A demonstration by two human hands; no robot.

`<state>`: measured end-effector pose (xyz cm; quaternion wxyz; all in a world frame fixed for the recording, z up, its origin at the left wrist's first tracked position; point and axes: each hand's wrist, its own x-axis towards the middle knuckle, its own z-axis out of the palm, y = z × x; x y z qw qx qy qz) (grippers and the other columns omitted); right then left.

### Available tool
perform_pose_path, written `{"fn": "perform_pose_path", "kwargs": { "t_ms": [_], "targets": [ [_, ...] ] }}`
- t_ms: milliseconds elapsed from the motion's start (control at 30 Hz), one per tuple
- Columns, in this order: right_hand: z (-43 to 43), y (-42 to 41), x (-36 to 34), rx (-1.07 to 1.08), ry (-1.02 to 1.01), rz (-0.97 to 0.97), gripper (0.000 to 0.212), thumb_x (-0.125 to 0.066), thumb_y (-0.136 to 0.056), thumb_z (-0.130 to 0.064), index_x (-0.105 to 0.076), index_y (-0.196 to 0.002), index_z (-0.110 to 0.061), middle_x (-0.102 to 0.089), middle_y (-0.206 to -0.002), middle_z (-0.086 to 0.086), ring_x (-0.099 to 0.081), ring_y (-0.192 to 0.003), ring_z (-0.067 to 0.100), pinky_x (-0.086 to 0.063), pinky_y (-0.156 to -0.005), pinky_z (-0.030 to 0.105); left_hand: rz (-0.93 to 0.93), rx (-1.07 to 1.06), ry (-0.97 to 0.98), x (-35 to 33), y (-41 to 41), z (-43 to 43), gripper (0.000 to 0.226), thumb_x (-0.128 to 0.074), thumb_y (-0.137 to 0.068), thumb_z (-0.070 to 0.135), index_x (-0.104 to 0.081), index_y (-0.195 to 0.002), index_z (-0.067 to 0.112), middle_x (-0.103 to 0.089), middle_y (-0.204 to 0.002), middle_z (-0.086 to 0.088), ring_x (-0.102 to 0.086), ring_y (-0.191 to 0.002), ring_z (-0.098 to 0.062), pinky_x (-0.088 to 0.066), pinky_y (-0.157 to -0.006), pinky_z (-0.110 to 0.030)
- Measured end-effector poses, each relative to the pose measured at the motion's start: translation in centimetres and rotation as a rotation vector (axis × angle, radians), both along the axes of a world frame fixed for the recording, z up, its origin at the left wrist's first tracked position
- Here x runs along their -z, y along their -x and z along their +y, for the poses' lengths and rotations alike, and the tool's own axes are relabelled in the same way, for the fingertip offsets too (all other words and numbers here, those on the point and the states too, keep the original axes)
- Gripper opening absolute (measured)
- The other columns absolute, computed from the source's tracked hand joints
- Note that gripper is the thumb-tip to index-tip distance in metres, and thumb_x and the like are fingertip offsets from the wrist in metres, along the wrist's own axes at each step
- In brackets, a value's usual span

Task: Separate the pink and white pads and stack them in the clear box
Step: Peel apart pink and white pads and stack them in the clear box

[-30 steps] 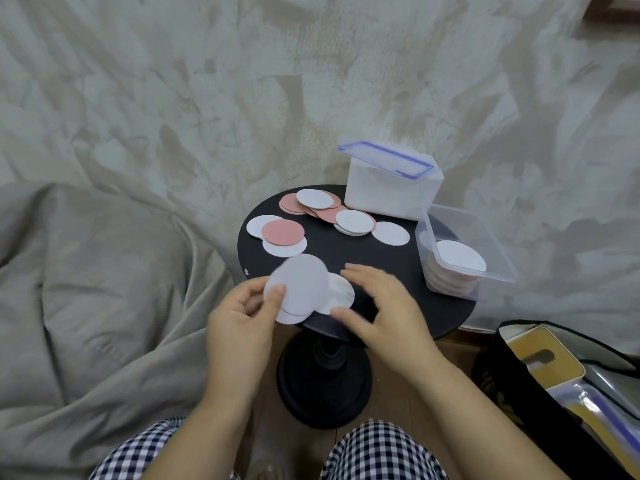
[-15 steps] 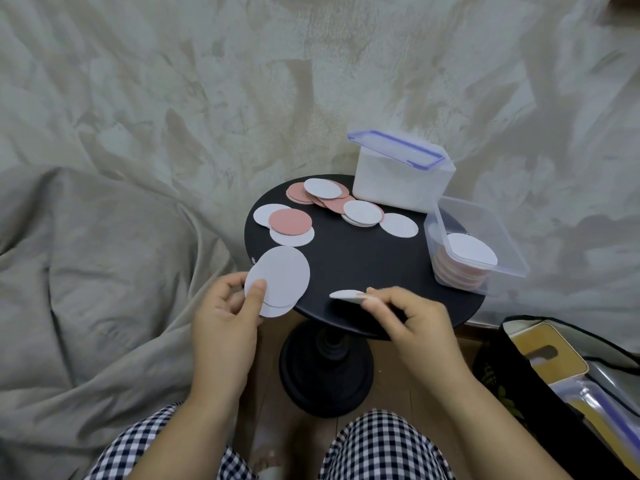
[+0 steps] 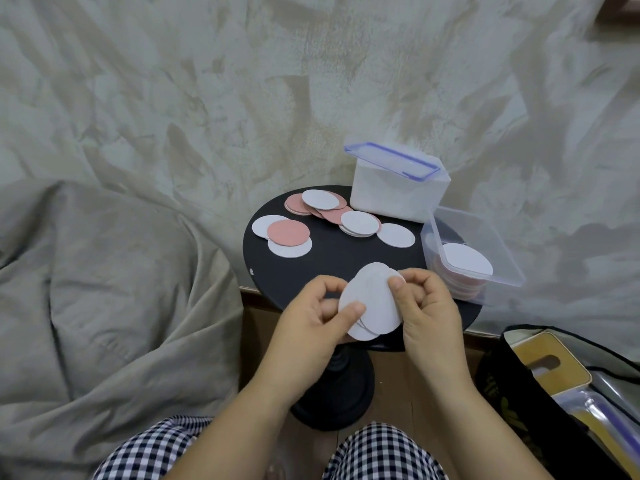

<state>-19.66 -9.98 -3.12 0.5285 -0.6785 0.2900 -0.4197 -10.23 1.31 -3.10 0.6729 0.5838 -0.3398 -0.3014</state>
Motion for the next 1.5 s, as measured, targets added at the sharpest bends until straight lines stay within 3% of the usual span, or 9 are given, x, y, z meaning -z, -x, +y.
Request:
{"fn": "perform_pose_path", "kwargs": {
  "t_ms": [200, 400, 500, 600, 733, 867, 1033, 1200, 1500],
  "targets": [
    [-0.3, 0.2, -0.2, -0.104, 0.09, 0.044, 0.034, -0.055, -0.09, -0.018, -0.051, -0.122, -0.031, -0.06, -0.113, -0.018, -0.057, -0.098, -0.01, -0.044, -0.076, 0.005, -0.274, -0.128, -0.033, -0.3, -0.4, -1.5, 0.012, -0.057, -0.09, 0.023, -0.056, -0.096, 0.033, -0.07, -0.092, 0.006, -0.066, -0.087, -0.01, -0.055, -0.08, -0.034],
    [-0.8, -0.2, 1.0, -0.019, 0.255, 0.157, 0.038, -0.062, -0.087, -0.014, -0.048, -0.104, -0.045, -0.061, -0.105, -0.019, -0.057, -0.097, -0.005, -0.044, -0.079, 0.009, -0.456, -0.166, -0.134, 0.1, -0.3, -3.4, 0.014, -0.043, -0.096, 0.018, -0.048, -0.099, 0.031, -0.06, -0.096, 0.01, -0.057, -0.087, -0.003, -0.044, -0.07, -0.013],
    [-0.9, -0.4, 1.8, 0.011, 0.343, 0.258, 0.042, -0.062, -0.086, -0.014, -0.047, -0.116, -0.039, -0.054, -0.112, -0.021, -0.05, -0.103, -0.012, -0.037, -0.084, 0.002, -0.572, -0.161, -0.15, 1.0, 0.0, -3.5, 0.025, -0.039, -0.098, 0.016, -0.048, -0.112, 0.033, -0.058, -0.11, 0.014, -0.054, -0.099, 0.001, -0.044, -0.084, -0.017],
    [-1.0, -0.5, 2.0, -0.009, 0.381, 0.314, 0.051, -0.056, -0.09, -0.014, -0.039, -0.135, -0.03, -0.048, -0.112, -0.02, -0.047, -0.101, -0.009, -0.032, -0.083, -0.002, -0.636, -0.164, -0.168, 1.5, 0.0, -3.6, 0.044, -0.037, -0.098, 0.016, -0.034, -0.14, 0.029, -0.041, -0.129, 0.02, -0.039, -0.117, 0.007, -0.025, -0.093, 0.002],
    [-1.2, -0.2, 2.0, -0.017, 0.404, 0.298, 0.049, -0.05, -0.093, -0.009, -0.038, -0.139, -0.022, -0.051, -0.112, -0.014, -0.044, -0.1, -0.012, -0.028, -0.084, -0.003, -0.722, -0.182, -0.159, 1.6, 0.0, -3.7, 0.05, -0.037, -0.098, 0.012, -0.023, -0.145, 0.023, -0.038, -0.12, 0.013, -0.037, -0.1, 0.011, -0.025, -0.083, 0.004],
    [-1.0, 0.0, 2.0, 0.012, 0.414, 0.231, 0.042, -0.052, -0.092, -0.005, -0.051, -0.128, -0.026, -0.056, -0.102, -0.02, -0.049, -0.098, -0.015, -0.032, -0.082, -0.002, -0.674, -0.303, -0.095, 1.7, 0.0, -3.5, 0.044, -0.046, -0.095, 0.006, -0.044, -0.136, 0.021, -0.047, -0.099, 0.016, -0.045, -0.098, 0.009, -0.032, -0.079, 0.001],
    [-0.5, 0.4, 1.4, 0.013, 0.308, 0.088, 0.04, -0.059, -0.089, -0.009, -0.053, -0.111, -0.042, -0.061, -0.108, -0.022, -0.055, -0.1, -0.013, -0.038, -0.081, 0.0, -0.458, -0.412, 0.043, 1.2, 0.2, -2.7, 0.034, -0.062, -0.086, 0.009, -0.062, -0.104, 0.037, -0.066, -0.101, 0.015, -0.06, -0.095, 0.003, -0.044, -0.079, -0.008],
    [-0.3, 0.6, 2.0, 0.079, 0.375, 0.065, 0.042, -0.062, -0.086, -0.006, -0.055, -0.101, -0.044, -0.061, -0.101, -0.026, -0.058, -0.096, -0.011, -0.042, -0.08, 0.002, -0.459, -0.47, 0.044, 1.5, 0.0, -2.4, 0.021, -0.068, -0.081, 0.007, -0.073, -0.098, 0.02, -0.071, -0.095, 0.013, -0.063, -0.091, 0.007, -0.044, -0.08, -0.006],
    [-0.7, 0.7, 2.5, 0.149, 0.574, 0.053, 0.034, -0.061, -0.084, -0.001, -0.064, -0.115, -0.015, -0.06, -0.097, -0.008, -0.054, -0.095, -0.005, -0.041, -0.082, 0.006, -0.469, -0.489, 0.055, 1.7, 0.2, -2.3, 0.024, -0.069, -0.08, 0.006, -0.071, -0.095, 0.025, -0.069, -0.093, 0.015, -0.064, -0.089, 0.003, -0.047, -0.079, -0.009]
  ]
}}
